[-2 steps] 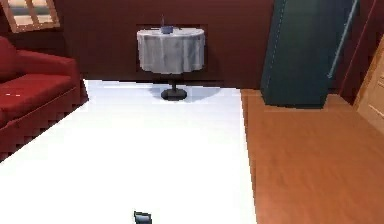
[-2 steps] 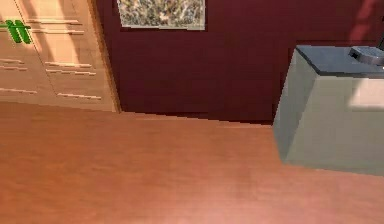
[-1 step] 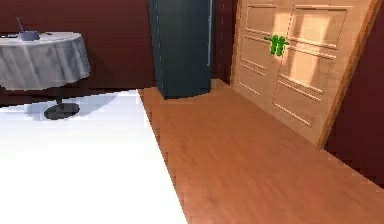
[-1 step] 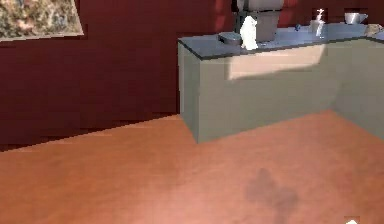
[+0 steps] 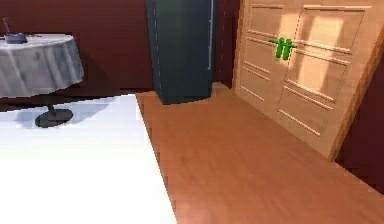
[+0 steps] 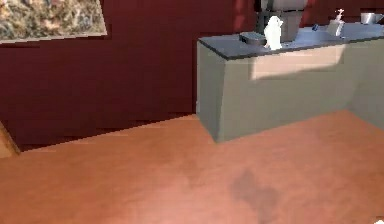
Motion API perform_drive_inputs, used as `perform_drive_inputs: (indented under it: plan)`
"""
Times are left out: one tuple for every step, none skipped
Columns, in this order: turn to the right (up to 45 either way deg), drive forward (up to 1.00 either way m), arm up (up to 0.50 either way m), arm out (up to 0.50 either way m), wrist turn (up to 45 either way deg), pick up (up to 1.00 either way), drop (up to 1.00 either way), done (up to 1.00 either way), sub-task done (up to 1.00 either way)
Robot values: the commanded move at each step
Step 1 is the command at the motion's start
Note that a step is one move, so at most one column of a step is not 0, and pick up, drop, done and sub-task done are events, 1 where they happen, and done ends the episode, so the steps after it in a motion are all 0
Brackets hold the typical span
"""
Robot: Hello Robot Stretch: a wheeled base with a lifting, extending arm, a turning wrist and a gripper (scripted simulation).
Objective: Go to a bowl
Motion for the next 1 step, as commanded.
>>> perform_drive_inputs:
  plan:
    - [-6.0, 0.0, 0.0, 0.0, 0.0, 0.0, 0.0, 0.0, 0.0]
